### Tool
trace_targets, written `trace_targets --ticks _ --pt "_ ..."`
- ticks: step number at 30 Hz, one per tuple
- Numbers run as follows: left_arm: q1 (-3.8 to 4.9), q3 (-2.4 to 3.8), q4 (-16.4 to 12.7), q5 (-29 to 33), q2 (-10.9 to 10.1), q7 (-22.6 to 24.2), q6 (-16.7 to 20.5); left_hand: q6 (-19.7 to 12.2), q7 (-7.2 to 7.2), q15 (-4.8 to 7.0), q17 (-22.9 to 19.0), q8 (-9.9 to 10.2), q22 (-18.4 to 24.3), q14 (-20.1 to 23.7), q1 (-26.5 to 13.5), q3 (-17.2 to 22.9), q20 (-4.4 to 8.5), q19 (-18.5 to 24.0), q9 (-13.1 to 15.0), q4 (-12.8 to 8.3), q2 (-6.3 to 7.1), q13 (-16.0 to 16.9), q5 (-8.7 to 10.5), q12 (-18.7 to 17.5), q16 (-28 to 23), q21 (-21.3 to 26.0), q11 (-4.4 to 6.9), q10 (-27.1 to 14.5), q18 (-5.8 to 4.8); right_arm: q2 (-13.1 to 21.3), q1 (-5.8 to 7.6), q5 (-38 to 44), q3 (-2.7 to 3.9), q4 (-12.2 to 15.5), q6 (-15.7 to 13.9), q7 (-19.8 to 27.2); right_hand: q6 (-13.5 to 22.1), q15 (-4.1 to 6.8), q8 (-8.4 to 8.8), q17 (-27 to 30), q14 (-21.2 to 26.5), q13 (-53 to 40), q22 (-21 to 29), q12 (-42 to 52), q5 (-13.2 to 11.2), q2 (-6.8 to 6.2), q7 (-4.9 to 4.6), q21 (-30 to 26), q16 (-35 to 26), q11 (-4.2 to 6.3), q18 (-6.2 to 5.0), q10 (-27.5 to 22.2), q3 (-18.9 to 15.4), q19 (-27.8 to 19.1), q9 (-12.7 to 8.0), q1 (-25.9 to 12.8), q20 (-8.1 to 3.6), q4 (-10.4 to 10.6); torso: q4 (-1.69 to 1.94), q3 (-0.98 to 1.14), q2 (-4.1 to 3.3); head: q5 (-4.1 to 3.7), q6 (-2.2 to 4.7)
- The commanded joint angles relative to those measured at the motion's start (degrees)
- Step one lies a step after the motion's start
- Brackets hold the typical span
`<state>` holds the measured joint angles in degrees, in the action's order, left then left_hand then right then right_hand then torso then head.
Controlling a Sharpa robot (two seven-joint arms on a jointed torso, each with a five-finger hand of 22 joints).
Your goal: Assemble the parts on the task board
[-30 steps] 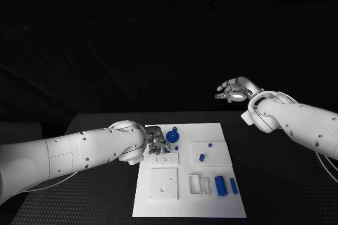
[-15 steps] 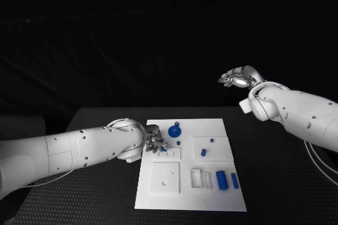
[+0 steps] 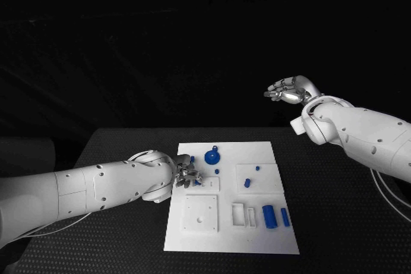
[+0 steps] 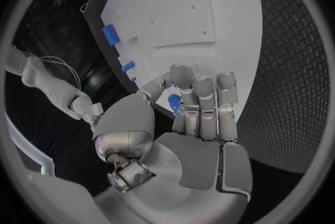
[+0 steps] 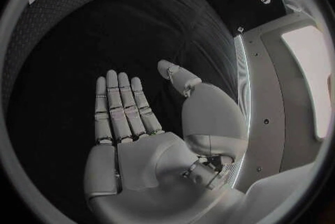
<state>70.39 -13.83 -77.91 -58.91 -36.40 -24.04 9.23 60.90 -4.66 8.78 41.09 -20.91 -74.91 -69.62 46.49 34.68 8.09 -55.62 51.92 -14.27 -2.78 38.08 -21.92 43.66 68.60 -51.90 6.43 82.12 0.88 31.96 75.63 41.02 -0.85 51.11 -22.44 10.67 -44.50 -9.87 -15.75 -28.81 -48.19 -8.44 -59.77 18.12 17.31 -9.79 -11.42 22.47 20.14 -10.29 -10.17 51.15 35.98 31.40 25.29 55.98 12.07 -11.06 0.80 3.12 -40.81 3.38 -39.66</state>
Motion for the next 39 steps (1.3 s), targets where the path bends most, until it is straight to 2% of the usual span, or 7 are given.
trace_targets --ticks 1,9,16,32,39 --pt "-0.08 0.04 -0.35 -0.28 0.07 1.15 2.74 10.1 5.72 0.27 -0.11 0.29 -1.2 0.04 -0.15 0.62 6.01 -0.43 12.52 -0.63 -0.31 0.03 -0.07 0.25 0.31 -0.2 0.39 -0.24 0.9 -0.07 -0.02 3.4 0.0 0.2 0.09 1.79 -0.13 0.03 -0.2 0.09 -0.09 0.13 -0.1 -0.23 0.25 0.52 -0.94 -0.07 -0.2 -0.02 -0.32 0.38 -0.34 -0.23 -0.08 0.01 -0.04 -0.18 -0.1 0.03 -0.07 -0.13 0.03" --pt "-0.08 0.04 -0.87 -2.98 0.11 0.7 1.57 10.14 5.72 0.34 -0.15 0.47 -1.2 0.04 -0.11 0.7 6.05 -0.49 12.59 -0.56 -0.23 0.02 0.02 0.35 0.37 -0.28 0.43 -0.3 0.92 -0.07 -0.02 3.4 -0.02 0.27 -0.11 1.78 -0.14 0.08 -0.22 0.16 -0.14 0.29 -0.15 -0.26 0.17 0.44 -0.93 -0.05 -0.19 -0.04 -0.36 0.48 -0.47 -0.2 -0.13 0.03 0.0 -0.23 -0.14 0.11 -0.01 -0.18 -0.08" --pt "-0.08 0.04 -1.03 -2.99 0.42 0.5 0.37 10.27 5.76 0.44 -0.19 0.62 -1.21 -0.02 -0.07 0.76 6.1 -0.59 12.69 -0.47 -0.13 0.04 0.02 0.52 0.48 -0.39 0.49 -0.28 0.95 -0.18 -0.1 3.4 -0.03 0.15 -0.11 1.67 -0.12 0.08 -0.22 0.2 -0.15 0.38 -0.17 -0.29 0.16 0.4 -0.94 -0.06 -0.2 -0.08 -0.38 0.53 -0.54 -0.21 -0.16 0.04 0.02 -0.25 -0.16 0.17 0.01 -0.09 -0.17" --pt "-0.1 0.04 -0.61 -4.83 0.98 0.09 -0.02 10.82 5.91 0.76 -0.19 1.01 -1.26 -0.25 -0.15 0.74 6.28 -0.89 13.15 -0.2 0.17 0.21 -0.17 1.37 1.13 -0.91 0.65 -0.17 1.0 -0.51 -0.36 3.44 -0.06 0.2 0.06 1.47 -0.09 0.04 -0.23 0.31 -0.13 0.63 -0.22 -0.39 0.2 0.38 -0.96 -0.1 -0.25 -0.17 -0.41 0.59 -0.74 -0.28 -0.24 -0.02 0.08 -0.23 -0.15 0.18 0.02 -0.04 -0.28" --pt "-0.56 0.04 -0.1 -4.83 1.39 0.1 0.33 10.87 5.92 0.81 -0.19 1.12 -1.26 -0.26 -0.2 0.73 6.31 -0.91 13.21 -0.07 0.23 0.24 -0.13 1.52 1.24 -1.01 0.66 -0.18 1.0 -0.57 -0.36 3.42 -0.07 0.22 0.57 1.36 -0.1 0.04 -0.25 0.38 -0.11 0.76 -0.24 -0.46 0.29 0.4 -0.94 -0.14 -0.28 -0.15 -0.43 0.57 -0.78 -0.35 -0.27 0.01 0.11 -0.26 -0.15 0.13 -0.02 -0.16 -0.07"
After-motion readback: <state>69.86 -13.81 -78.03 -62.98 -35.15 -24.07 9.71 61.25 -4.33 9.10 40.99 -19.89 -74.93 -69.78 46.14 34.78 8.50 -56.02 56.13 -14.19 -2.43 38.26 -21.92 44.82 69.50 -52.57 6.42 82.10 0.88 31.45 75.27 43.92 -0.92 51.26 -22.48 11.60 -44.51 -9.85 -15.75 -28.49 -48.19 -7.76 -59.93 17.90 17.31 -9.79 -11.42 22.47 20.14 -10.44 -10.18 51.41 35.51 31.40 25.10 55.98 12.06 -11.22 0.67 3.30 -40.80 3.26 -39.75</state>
